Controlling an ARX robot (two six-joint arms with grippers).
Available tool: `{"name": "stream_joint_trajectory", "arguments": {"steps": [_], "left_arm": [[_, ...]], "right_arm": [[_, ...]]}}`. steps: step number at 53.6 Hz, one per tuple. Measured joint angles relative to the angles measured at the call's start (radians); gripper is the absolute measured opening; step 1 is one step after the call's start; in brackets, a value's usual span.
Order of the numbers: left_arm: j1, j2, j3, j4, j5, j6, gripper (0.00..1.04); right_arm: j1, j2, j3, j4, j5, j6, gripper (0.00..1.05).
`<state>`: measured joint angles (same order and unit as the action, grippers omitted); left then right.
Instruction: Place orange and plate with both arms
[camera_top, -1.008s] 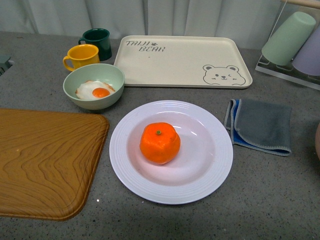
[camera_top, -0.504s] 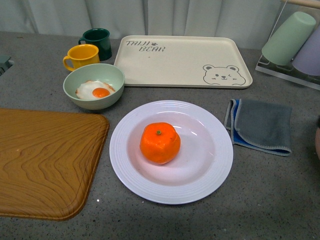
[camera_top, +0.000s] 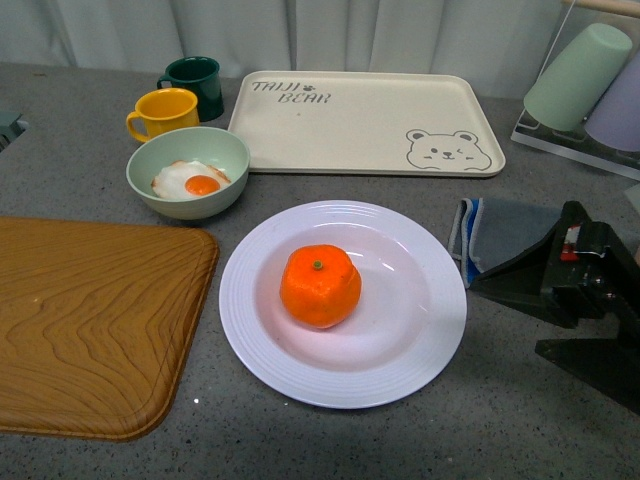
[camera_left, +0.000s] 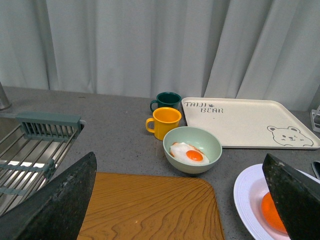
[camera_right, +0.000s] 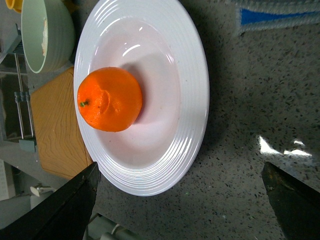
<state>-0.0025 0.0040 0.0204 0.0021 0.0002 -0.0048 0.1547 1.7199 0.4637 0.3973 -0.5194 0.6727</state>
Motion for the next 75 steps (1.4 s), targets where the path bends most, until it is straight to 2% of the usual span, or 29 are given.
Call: {"name": "stream_joint_trajectory", "arguments": {"steps": [22, 31, 55, 67, 75], "left_arm": [[0.0, 0.0, 0.0, 0.0, 0.0, 0.0, 0.98], [0.0, 0.0, 0.0, 0.0, 0.0, 0.0, 0.98], [0.0, 0.0, 0.0, 0.0, 0.0, 0.0, 0.98], [0.0, 0.0, 0.0, 0.0, 0.0, 0.0, 0.98], [0.0, 0.0, 0.0, 0.0, 0.0, 0.0, 0.98]], "right_arm": [[0.038, 0.22, 0.114, 0.077, -0.04, 0.12, 0.95], [0.06, 0.311, 0.171, 0.162, -0.056, 0.243, 0.95], [0.095, 0.416, 0.303, 0.106, -0.04, 0.312, 0.95], [0.093, 0.431, 0.336, 0.021, -0.013, 0.305, 0.64], [0.09, 0.437, 0.34, -0.025, 0.004, 0.296, 0.39]]}}
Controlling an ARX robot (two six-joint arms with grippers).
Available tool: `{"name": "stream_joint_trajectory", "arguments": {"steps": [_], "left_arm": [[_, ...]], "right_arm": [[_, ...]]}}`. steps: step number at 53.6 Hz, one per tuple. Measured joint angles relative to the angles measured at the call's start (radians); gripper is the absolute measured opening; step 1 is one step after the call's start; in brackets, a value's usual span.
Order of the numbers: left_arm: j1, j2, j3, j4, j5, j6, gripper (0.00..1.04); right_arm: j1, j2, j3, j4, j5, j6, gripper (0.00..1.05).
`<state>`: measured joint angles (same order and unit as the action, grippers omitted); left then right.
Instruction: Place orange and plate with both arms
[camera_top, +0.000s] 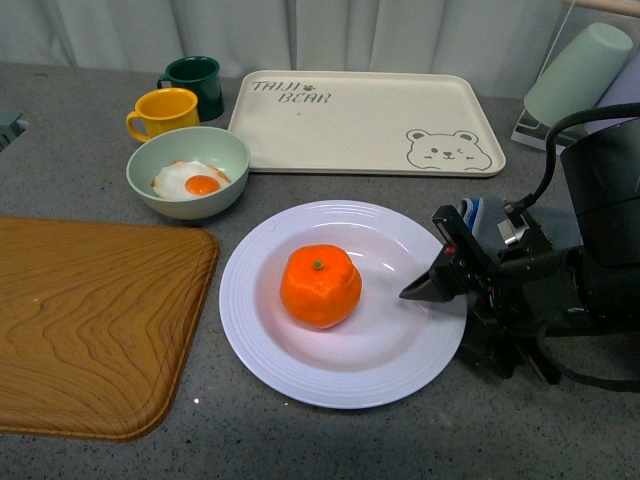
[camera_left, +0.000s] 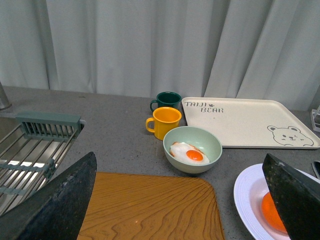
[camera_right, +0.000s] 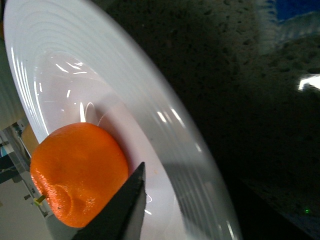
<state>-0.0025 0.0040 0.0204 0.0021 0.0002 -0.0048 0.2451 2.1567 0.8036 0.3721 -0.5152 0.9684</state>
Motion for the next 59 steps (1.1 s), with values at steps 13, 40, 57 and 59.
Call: {"name": "stream_joint_trajectory", "arguments": {"steps": [13, 40, 57, 59], "left_arm": [[0.0, 0.0, 0.0, 0.0, 0.0, 0.0, 0.98], [0.0, 0.0, 0.0, 0.0, 0.0, 0.0, 0.98], [0.0, 0.0, 0.0, 0.0, 0.0, 0.0, 0.98], [0.0, 0.0, 0.0, 0.0, 0.0, 0.0, 0.98]], "right_arm": [[-0.007, -0.002, 0.001, -0.005, -0.033, -0.036, 0.1], [-0.043, -0.024, -0.073, 0.26, -0.032, -0.042, 0.04], [-0.092, -0.013, 0.13, 0.2, -0.084, -0.019, 0.04], [-0.094, 0.0, 0.163, 0.189, -0.086, -0.014, 0.04]]}}
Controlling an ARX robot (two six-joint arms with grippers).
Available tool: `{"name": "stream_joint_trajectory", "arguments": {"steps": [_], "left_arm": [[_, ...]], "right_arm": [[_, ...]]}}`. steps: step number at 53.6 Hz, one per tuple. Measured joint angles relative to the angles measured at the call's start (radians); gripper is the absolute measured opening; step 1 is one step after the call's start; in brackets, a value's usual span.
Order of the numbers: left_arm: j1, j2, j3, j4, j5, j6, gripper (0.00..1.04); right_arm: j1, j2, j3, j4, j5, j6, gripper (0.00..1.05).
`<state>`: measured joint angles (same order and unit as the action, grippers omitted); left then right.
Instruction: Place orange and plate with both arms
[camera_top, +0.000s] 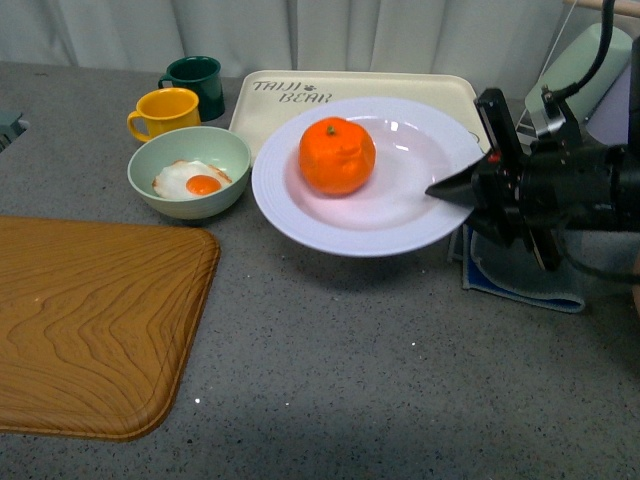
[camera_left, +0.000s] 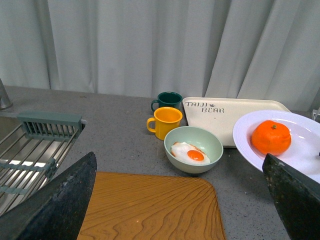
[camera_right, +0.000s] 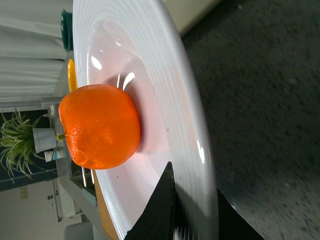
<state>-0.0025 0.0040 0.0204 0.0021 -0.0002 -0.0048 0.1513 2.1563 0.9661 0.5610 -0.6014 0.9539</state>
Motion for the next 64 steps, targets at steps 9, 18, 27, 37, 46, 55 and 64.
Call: {"name": "stream_joint_trajectory", "arguments": {"steps": [9, 18, 27, 37, 46, 55, 64], "left_arm": [[0.0, 0.0, 0.0, 0.0, 0.0, 0.0, 0.98], [0.0, 0.0, 0.0, 0.0, 0.0, 0.0, 0.98], [0.0, 0.0, 0.0, 0.0, 0.0, 0.0, 0.98], [0.0, 0.0, 0.0, 0.0, 0.0, 0.0, 0.98], [0.0, 0.0, 0.0, 0.0, 0.0, 0.0, 0.98], [0.0, 0.0, 0.0, 0.0, 0.0, 0.0, 0.98], [0.0, 0.0, 0.0, 0.0, 0.0, 0.0, 0.98]], "right_arm": [[-0.009, 0.115, 0.22, -0.105, -0.003, 0.022, 0.04], [-0.014, 0.281, 0.516, -0.251, -0.006, 0.026, 0.04], [-0.014, 0.385, 0.715, -0.36, -0.002, 0.026, 0.04], [-0.014, 0.488, 0.929, -0.522, 0.021, -0.021, 0.04], [-0.022, 0.493, 0.941, -0.546, 0.032, -0.052, 0.28], [-0.026, 0.382, 0.804, -0.579, 0.152, -0.259, 0.65], [-0.022, 0.214, 0.629, -0.525, 0.298, -0.514, 0.94]]}}
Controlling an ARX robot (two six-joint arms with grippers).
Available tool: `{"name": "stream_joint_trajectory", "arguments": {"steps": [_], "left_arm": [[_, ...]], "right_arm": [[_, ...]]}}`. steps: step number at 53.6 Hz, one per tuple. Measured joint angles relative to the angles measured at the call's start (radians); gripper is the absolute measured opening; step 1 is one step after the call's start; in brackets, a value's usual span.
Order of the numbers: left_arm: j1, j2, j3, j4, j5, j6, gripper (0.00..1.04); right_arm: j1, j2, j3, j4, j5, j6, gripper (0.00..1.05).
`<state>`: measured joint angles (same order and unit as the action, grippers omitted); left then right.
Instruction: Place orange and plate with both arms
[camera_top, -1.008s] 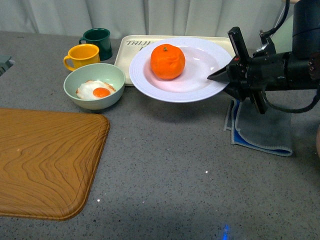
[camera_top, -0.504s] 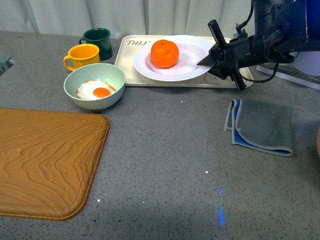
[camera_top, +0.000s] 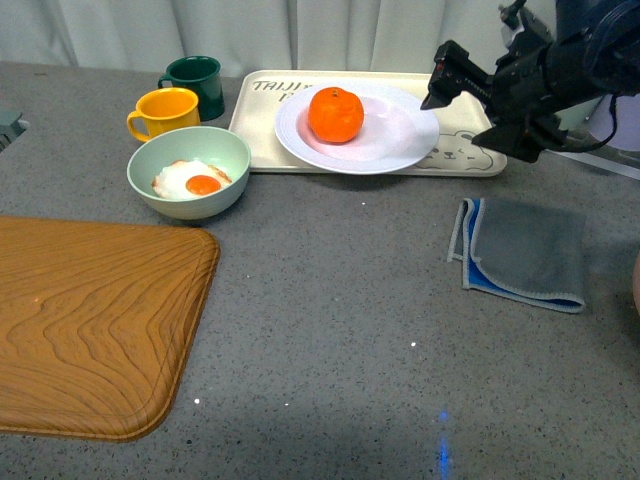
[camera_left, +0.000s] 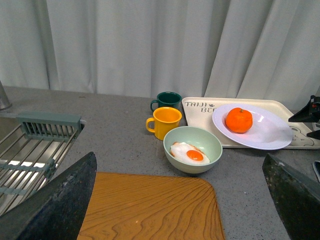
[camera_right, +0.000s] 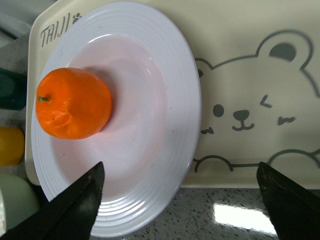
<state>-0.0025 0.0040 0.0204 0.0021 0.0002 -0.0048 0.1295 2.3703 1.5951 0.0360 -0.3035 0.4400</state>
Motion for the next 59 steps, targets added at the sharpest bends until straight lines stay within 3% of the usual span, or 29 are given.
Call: {"name": "stream_joint_trajectory", "arguments": {"steps": [2, 5, 8, 12, 16, 20, 24, 33, 50, 59], "left_arm": [[0.0, 0.0, 0.0, 0.0, 0.0, 0.0, 0.98], [0.0, 0.0, 0.0, 0.0, 0.0, 0.0, 0.98], [0.0, 0.0, 0.0, 0.0, 0.0, 0.0, 0.98], [0.0, -0.001, 0.0, 0.0, 0.0, 0.0, 0.98], [0.0, 0.0, 0.0, 0.0, 0.0, 0.0, 0.98], [0.0, 0.0, 0.0, 0.0, 0.0, 0.0, 0.98], [0.0, 0.0, 0.0, 0.0, 0.0, 0.0, 0.98], [0.0, 0.0, 0.0, 0.0, 0.0, 0.0, 0.98], [0.0, 0.0, 0.0, -0.001, 0.0, 0.0, 0.98], [0.0, 0.0, 0.0, -0.001, 0.0, 0.0, 0.98]], "right_arm": [[0.001, -0.034, -0.038, 0.016, 0.021, -0.034, 0.97], [0.006, -0.099, -0.129, 0.092, 0.089, -0.132, 0.94], [0.015, -0.139, -0.269, 0.397, 0.274, -0.247, 0.84], [0.017, -0.174, -0.428, 0.719, 0.403, -0.332, 0.73], [0.006, -0.235, -0.623, 1.014, 0.426, -0.387, 0.59], [-0.011, -0.331, -0.771, 1.158, 0.42, -0.414, 0.45], [-0.029, -0.46, -0.911, 1.212, 0.407, -0.428, 0.27], [-0.048, -0.582, -1.087, 1.231, 0.386, -0.436, 0.0], [-0.078, -0.819, -1.309, 1.217, 0.356, -0.439, 0.01], [-0.126, -0.993, -1.378, 1.105, 0.31, -0.439, 0.01]]}}
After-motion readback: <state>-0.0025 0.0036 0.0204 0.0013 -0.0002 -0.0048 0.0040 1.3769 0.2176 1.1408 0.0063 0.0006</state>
